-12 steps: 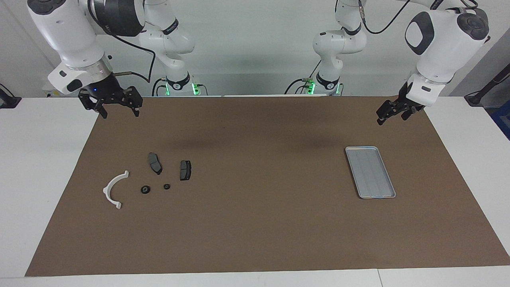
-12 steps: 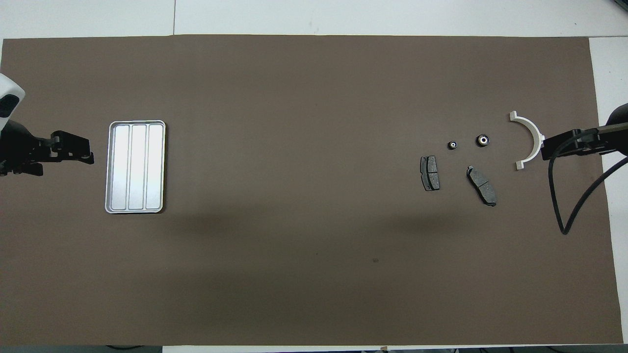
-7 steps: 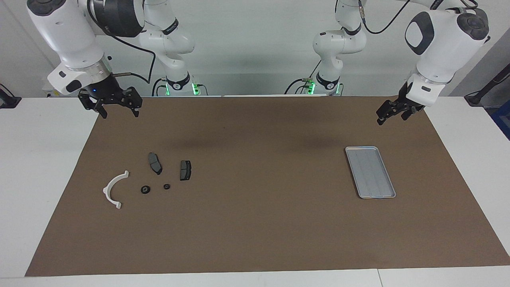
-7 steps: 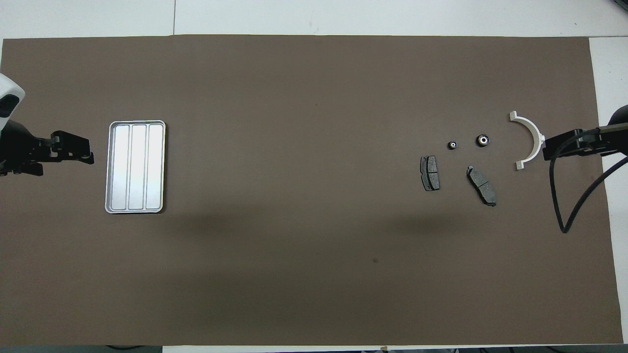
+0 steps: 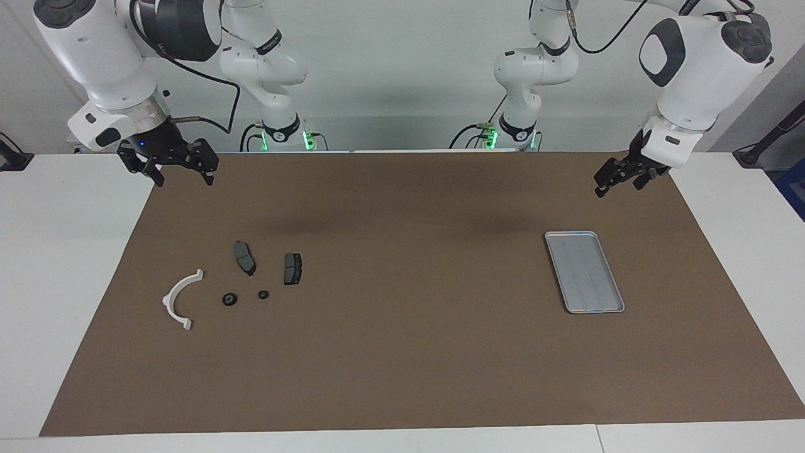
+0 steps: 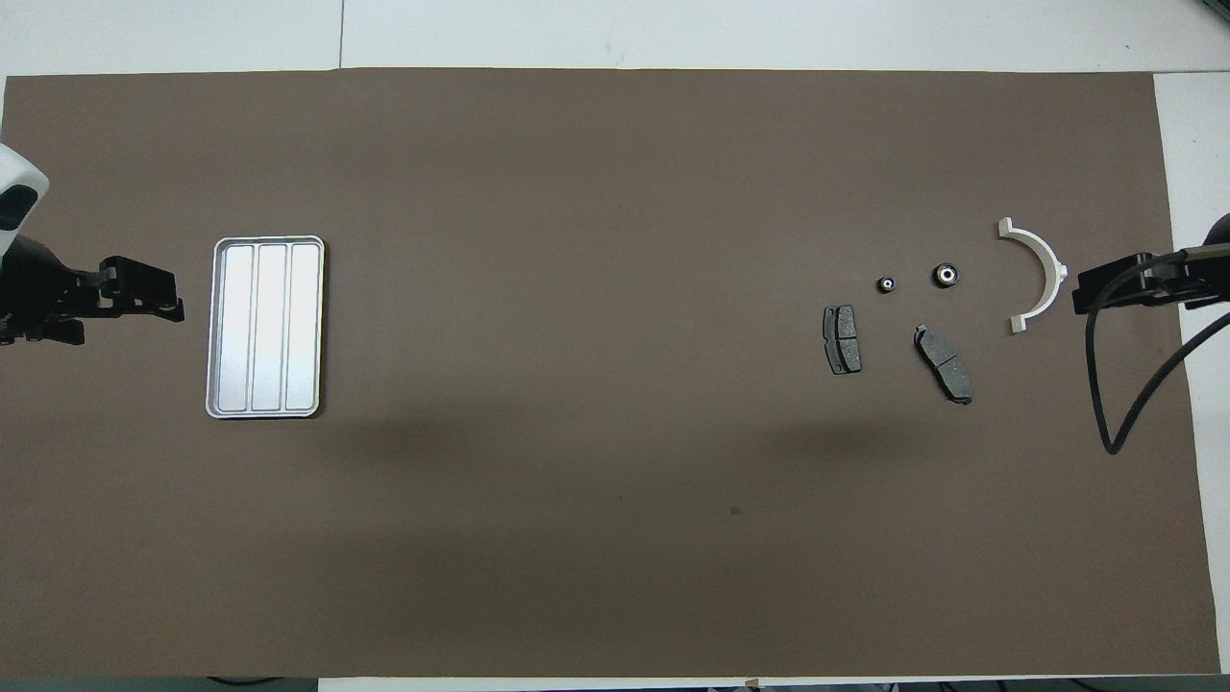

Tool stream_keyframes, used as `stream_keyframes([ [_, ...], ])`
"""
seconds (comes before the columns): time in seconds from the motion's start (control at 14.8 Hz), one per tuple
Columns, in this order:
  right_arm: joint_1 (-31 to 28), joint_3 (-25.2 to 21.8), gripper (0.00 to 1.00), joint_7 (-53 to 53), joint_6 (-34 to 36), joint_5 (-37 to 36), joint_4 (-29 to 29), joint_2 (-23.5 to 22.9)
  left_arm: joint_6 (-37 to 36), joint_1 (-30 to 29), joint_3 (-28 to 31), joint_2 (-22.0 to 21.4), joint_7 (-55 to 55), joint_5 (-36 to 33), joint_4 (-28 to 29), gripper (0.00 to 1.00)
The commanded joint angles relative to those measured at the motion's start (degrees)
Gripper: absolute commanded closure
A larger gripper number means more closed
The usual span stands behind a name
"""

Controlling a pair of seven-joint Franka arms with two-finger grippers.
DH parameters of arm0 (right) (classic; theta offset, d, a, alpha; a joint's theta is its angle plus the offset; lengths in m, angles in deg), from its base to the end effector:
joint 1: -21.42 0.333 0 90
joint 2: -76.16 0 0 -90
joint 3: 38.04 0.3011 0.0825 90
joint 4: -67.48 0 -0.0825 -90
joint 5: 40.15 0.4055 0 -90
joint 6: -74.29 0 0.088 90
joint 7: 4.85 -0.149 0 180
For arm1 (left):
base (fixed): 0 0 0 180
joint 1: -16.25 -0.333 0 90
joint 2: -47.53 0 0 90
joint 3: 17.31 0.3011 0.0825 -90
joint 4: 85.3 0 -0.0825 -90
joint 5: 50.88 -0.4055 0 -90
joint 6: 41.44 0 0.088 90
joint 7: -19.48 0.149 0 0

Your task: Pick bearing gear from pile to tray

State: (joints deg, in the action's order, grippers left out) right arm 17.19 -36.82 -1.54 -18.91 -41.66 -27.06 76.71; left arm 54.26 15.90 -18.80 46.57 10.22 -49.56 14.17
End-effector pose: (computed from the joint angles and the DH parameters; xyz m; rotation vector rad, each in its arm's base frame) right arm 0.5748 -0.0340 0.5388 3.1158 0.0107 -0.0237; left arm 0.5711 -0.0147 0.5039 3.1145 0.2256 -0.0795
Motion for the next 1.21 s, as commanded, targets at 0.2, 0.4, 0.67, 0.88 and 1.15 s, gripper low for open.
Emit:
stream_keyframes([
  [0.2,-1.65,0.80,0.03,0.64,-9.70,0.02,-2.41,-4.31,1.16,0.26,0.26,-1.77,0.47,0.61,2.05,0.00],
  [0.4,-2.36,0.80,0.03,1.18,-13.83,-0.06,-2.40,-9.23,1.16,0.18,0.26,-1.85,0.47,0.61,2.05,0.00],
  [0.67,-2.53,0.80,0.03,1.09,-19.81,-0.06,-2.75,-15.39,1.16,0.26,0.26,-1.85,0.47,0.61,2.05,0.00],
  [0.88,-2.36,0.80,0.03,0.65,-24.82,-0.06,-4.16,-18.21,1.07,0.26,0.26,-1.77,0.47,0.61,2.05,0.00],
  [1.15,-1.66,0.80,0.03,0.65,-28.25,-0.15,-4.34,-21.55,1.16,0.26,0.26,-1.85,0.47,0.61,2.05,0.00],
])
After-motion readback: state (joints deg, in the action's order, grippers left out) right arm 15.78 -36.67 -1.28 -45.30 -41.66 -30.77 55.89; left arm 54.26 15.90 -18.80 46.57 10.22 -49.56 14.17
